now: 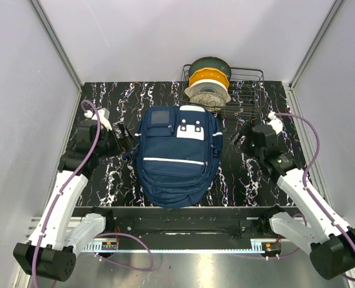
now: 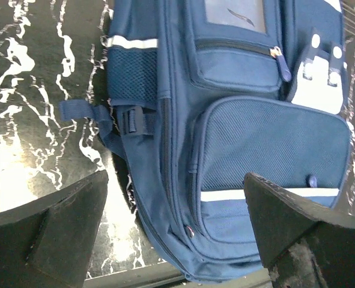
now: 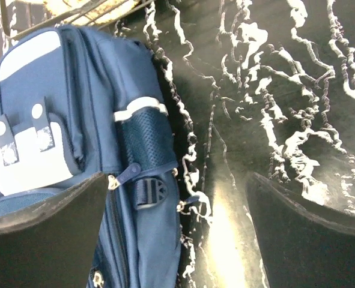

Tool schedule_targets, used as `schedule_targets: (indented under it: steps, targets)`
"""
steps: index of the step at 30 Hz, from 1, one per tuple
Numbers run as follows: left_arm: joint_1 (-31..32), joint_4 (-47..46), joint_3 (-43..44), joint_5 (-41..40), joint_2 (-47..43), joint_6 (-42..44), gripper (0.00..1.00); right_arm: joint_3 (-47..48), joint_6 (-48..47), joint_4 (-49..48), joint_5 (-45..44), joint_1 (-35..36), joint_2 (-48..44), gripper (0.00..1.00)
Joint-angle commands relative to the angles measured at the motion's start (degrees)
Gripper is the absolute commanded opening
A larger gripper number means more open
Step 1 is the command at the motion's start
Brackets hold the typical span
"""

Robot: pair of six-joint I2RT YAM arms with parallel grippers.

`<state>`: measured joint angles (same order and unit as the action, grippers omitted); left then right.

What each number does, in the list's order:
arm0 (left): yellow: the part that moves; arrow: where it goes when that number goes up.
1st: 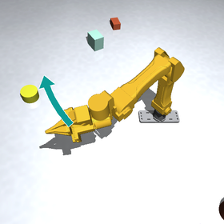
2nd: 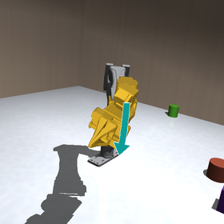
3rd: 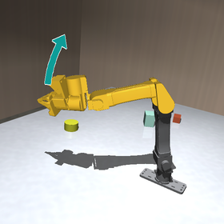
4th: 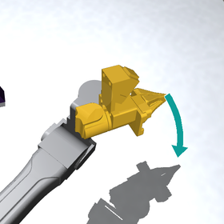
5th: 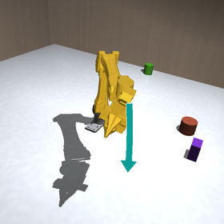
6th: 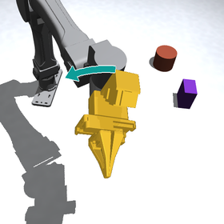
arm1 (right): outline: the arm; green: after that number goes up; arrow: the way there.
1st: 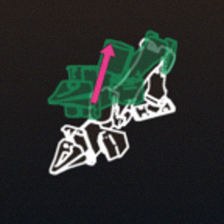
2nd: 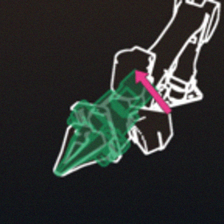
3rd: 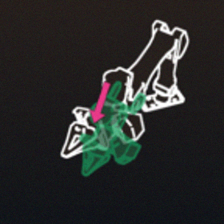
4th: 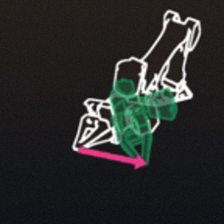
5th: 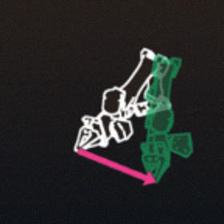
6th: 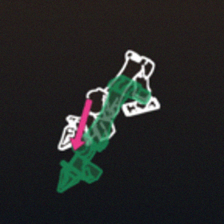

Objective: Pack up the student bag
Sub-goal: Reset both arms

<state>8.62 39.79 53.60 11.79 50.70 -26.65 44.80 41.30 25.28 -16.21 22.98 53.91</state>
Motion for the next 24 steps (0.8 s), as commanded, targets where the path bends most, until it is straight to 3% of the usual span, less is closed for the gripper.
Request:
schedule_targets:
  steps: [1,3,5,7,12,14,15,20,24]
  targets:
    - [4.01,-0.69,4.75,-14.49,0.37,-2.60,0.99,4.77,-6.92,1.61,6.25,-10.65,-0.91,1.00]
    - [6.48,-1.55,4.76,-20.55,-2.16,-4.10,0.99,6.17,-8.95,1.70,16.66,-22.47,0.40,1.00]
    - [7.11,-4.80,3.27,-21.54,-3.84,-2.89,0.99,7.14,-9.57,1.27,25.05,-29.64,2.76,1.00]
    - [7.11,-5.60,2.39,-23.91,-5.17,-2.79,0.99,8.20,-9.40,1.18,31.66,-33.16,4.79,1.00]
    - [7.20,-7.89,-0.07,-30.31,-5.43,-2.52,0.99,3.74,-8.68,-3.11,36.68,-33.18,4.55,1.00]
    - [7.20,-8.24,-1.13,-33.14,-6.05,-3.66,0.99,3.11,-10.27,-3.14,32.85,-32.04,1.66,1.00]
    - [7.20,-8.76,-2.79,-35.15,-7.09,-4.02,0.99,2.76,-10.62,-2.43,26.90,-31.60,0.94,1.00]
    - [7.20,-13.42,-7.54,-35.78,-10.44,-2.09,0.99,1.35,-15.00,-3.74,13.34,-27.04,-2.57,1.00]
    - [7.11,-13.51,-9.21,-39.29,-9.75,-1.21,0.99,-6.44,-19.32,-12.07,-0.37,-21.07,-4.86,1.00]
